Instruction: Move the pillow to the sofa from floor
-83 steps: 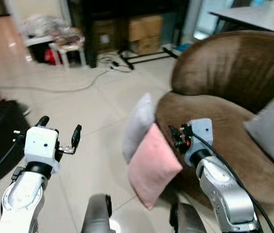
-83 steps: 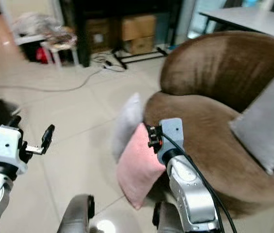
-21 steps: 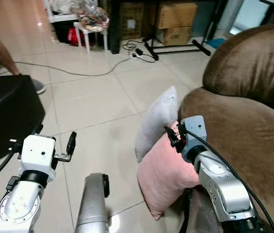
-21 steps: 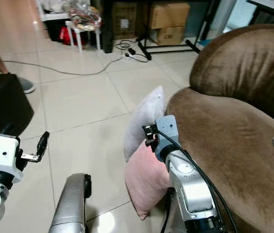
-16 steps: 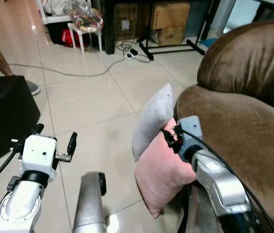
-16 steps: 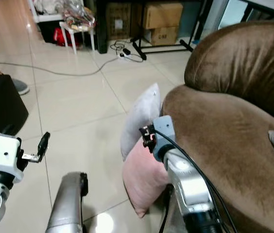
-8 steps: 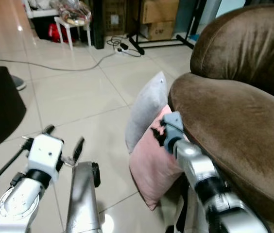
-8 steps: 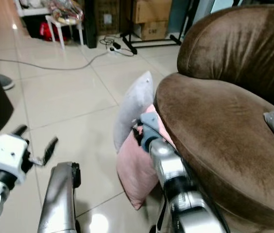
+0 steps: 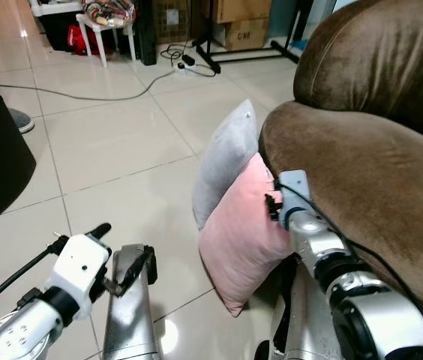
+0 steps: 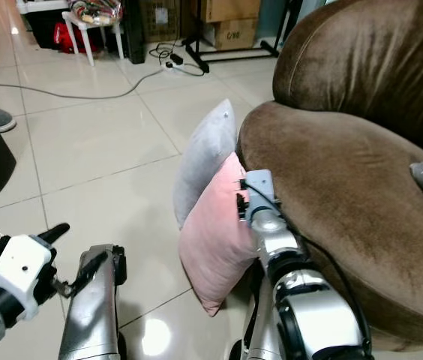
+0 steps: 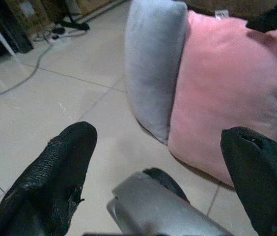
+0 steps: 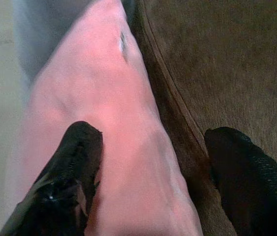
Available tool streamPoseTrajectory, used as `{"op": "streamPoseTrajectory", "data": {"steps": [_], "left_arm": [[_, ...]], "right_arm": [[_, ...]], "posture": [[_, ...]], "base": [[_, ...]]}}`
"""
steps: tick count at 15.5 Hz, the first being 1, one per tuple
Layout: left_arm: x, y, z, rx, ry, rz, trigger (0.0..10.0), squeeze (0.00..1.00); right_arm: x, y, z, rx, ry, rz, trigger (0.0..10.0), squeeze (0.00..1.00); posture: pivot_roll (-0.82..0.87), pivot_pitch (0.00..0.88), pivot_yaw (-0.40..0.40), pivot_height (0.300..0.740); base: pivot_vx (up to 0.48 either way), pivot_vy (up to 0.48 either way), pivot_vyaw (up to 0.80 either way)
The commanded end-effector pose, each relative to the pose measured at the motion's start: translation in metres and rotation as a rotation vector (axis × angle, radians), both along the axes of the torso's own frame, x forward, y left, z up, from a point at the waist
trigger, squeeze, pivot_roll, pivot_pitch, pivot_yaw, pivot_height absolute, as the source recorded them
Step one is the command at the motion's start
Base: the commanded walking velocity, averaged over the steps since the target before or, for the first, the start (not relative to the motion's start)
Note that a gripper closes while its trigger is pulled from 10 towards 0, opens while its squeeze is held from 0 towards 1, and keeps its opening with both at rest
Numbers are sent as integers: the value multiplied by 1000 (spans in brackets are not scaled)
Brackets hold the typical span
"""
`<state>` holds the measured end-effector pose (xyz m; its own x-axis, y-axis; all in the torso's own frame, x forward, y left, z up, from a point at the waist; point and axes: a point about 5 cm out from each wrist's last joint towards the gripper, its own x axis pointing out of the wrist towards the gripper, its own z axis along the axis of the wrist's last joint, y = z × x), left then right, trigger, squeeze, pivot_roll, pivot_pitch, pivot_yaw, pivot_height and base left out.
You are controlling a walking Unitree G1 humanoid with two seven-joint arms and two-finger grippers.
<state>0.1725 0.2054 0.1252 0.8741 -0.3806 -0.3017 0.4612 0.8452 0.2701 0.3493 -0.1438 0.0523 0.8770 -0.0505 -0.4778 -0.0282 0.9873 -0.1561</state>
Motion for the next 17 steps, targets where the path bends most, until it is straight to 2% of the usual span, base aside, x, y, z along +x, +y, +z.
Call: {"op": "streamPoseTrajectory", "data": {"steps": [1,2,3,7,8,9,10,17], "left_arm": [[-3,-1,4,-4,10,-28,10000,0],[-5,-2,4,-3,19,-39,10000,0],[-6,-2,5,-1,24,-47,10000,0],[-7,-1,7,7,60,-103,10000,0],[-6,0,7,11,79,-128,10000,0],[-5,1,6,11,84,-134,10000,0],[-5,1,7,11,90,-142,10000,0],[-3,0,7,6,117,-171,10000,0]], "right_arm": [[-2,-1,-5,0,43,4,10000,1000],[-5,-1,-9,-4,67,9,10000,620],[-8,0,-14,-6,98,28,10000,0],[-20,3,-30,-19,194,74,10000,0],[-24,4,-34,-38,212,85,9569,0],[-24,5,-35,-46,216,90,5922,0],[-24,5,-34,-42,217,88,0,0],[-23,13,-33,-52,220,139,0,0]], "posture": [[81,73,-61,402],[82,74,-54,402],[82,74,-50,402],[73,83,1,402],[72,79,15,402],[71,77,18,402],[71,73,21,402],[83,51,12,402]], "base": [[0,0,0],[0,0,0],[0,0,0],[0,0,0],[0,0,0],[0,0,0],[0,0,0],[0,0,0]]}}
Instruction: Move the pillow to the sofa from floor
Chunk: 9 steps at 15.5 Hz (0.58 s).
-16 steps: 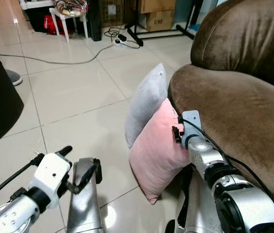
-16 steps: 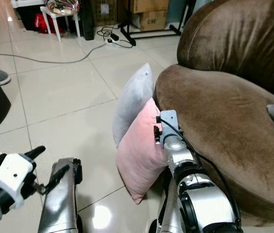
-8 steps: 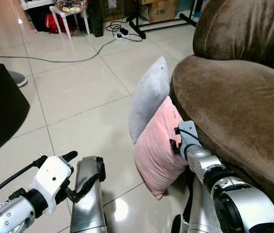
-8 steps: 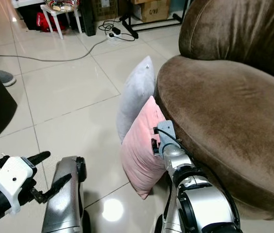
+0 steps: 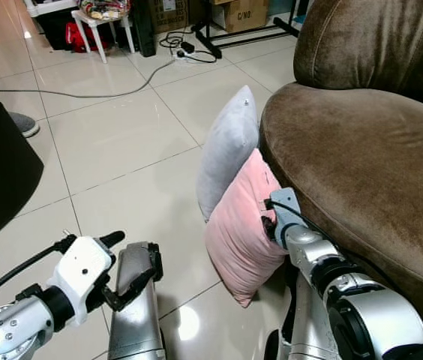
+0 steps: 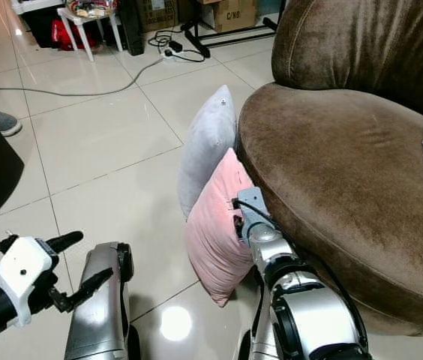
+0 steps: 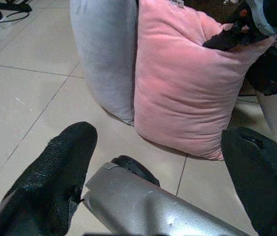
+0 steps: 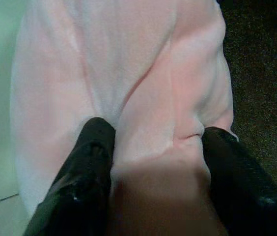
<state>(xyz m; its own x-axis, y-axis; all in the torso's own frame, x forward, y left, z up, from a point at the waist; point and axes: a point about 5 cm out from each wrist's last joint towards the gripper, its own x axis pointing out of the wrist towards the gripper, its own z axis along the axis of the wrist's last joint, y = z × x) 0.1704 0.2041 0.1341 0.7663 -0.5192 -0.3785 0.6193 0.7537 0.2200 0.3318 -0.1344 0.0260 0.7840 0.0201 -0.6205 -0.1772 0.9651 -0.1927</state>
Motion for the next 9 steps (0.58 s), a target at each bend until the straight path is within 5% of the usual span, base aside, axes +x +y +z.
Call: {"op": "streamPoseTrajectory", "data": {"steps": [1,9], "left_arm": [[-2,2,-3,6,33,-7,10000,0],[2,4,-7,5,60,-21,10000,0]], "right_arm": [[-6,6,-7,3,52,28,0,0],[-5,12,-5,14,56,55,0,0]], "posture": [[85,47,10,402],[88,17,13,402]], "base": [[0,0,0],[0,0,0]]}}
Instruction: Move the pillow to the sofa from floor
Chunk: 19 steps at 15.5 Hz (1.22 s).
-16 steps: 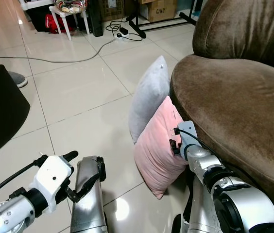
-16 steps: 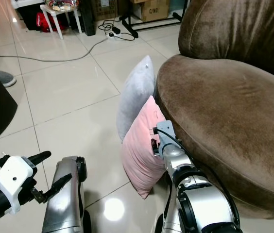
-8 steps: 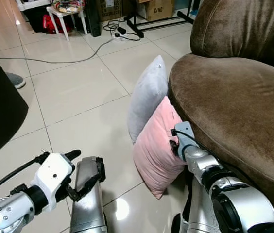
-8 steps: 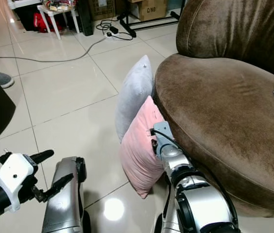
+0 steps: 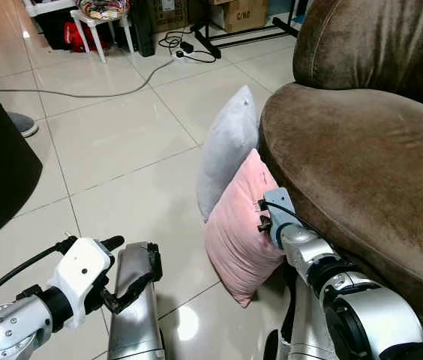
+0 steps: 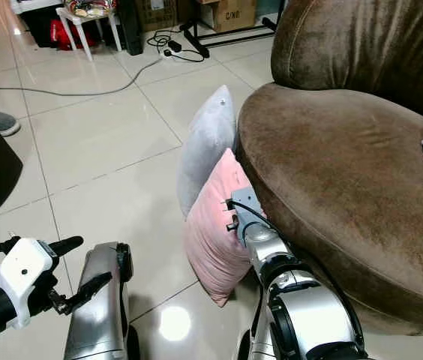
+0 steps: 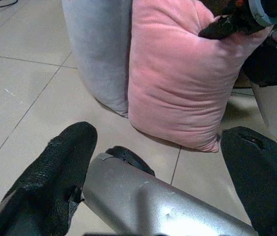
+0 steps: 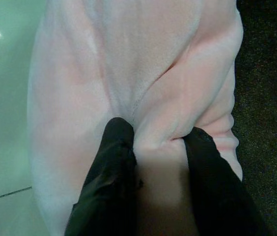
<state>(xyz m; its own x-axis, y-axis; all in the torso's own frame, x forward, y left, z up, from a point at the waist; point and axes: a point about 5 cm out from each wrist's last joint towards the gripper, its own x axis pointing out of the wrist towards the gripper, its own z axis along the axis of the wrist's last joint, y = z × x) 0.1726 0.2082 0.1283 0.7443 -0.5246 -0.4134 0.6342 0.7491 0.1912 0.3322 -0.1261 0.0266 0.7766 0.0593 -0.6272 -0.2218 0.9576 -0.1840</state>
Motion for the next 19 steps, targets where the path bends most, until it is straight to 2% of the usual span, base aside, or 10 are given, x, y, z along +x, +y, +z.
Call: {"op": "streamPoseTrajectory", "data": {"steps": [1,6,7,10,12,14,15,16,18,19], "left_arm": [[1,0,-1,5,12,-14,10000,0],[4,-1,-3,7,4,-8,10000,0],[6,0,-3,11,-13,8,10000,0],[15,2,-1,1,-83,87,10000,0],[24,2,3,-28,-135,149,10000,0],[29,0,4,-45,-172,182,10000,0],[32,-2,6,-67,-193,214,10000,0],[36,-4,8,-85,-223,248,10000,0],[44,-4,15,-104,-277,326,10000,0],[46,-4,16,-101,-290,345,10000,0]], "right_arm": [[-5,4,-6,9,46,12,0,0],[-6,5,-6,13,44,18,0,0],[-5,6,-6,38,38,27,0,0],[0,15,2,165,-5,53,0,0],[5,26,16,270,-119,188,0,0],[1,26,20,339,-141,287,0,0],[-1,21,27,378,-174,336,0,0],[-1,11,45,440,-245,355,0,0],[-3,-5,92,560,-406,321,0,0],[-4,-7,102,581,-440,315,0,0]], "posture": [[88,15,13,402],[89,0,14,402],[89,0,10,402],[75,0,-1,402],[60,0,1,402],[43,0,6,402],[27,0,11,402],[16,0,10,402],[10,0,8,402],[9,0,8,402]], "base": [[0,0,0],[0,0,0],[0,0,0],[0,0,0],[0,0,0],[0,0,0],[0,0,0],[0,0,0],[0,0,0],[0,0,0]]}}
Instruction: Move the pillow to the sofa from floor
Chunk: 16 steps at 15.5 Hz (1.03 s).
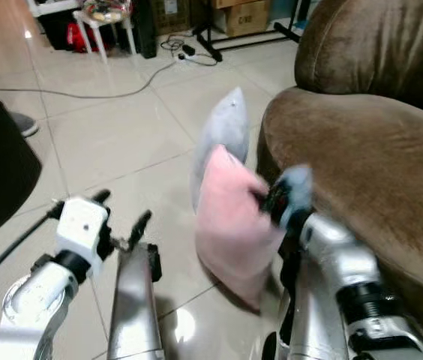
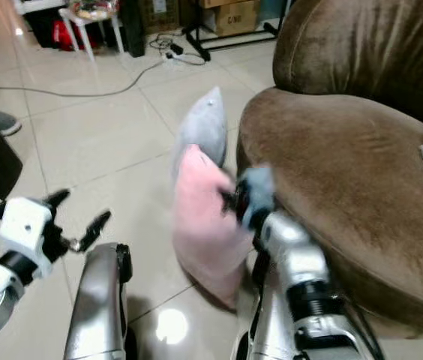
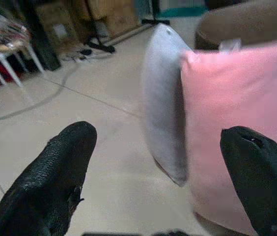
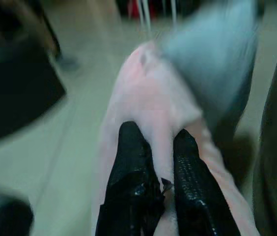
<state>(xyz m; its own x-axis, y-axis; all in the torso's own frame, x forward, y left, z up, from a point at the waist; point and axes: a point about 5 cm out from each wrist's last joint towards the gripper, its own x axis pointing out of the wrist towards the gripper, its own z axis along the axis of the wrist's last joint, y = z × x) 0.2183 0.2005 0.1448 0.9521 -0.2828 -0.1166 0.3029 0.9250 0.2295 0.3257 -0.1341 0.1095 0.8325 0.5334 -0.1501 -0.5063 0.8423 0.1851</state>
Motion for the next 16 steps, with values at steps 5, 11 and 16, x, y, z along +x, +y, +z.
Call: {"op": "streamPoseTrajectory", "data": {"steps": [5,11,16], "left_arm": [[14,9,5,49,-67,157,10000,0],[22,8,20,39,-128,189,10000,0],[30,4,41,39,-205,211,10000,0]], "right_arm": [[-1,-25,84,108,-241,-289,0,0],[1,-49,175,255,-442,-482,3569,0],[-3,-57,222,289,-603,-546,10000,0]], "posture": [[0,0,8,402],[-7,0,9,402],[-4,0,5,426]], "base": [[0,0,0],[0,0,0],[0,0,0]]}}
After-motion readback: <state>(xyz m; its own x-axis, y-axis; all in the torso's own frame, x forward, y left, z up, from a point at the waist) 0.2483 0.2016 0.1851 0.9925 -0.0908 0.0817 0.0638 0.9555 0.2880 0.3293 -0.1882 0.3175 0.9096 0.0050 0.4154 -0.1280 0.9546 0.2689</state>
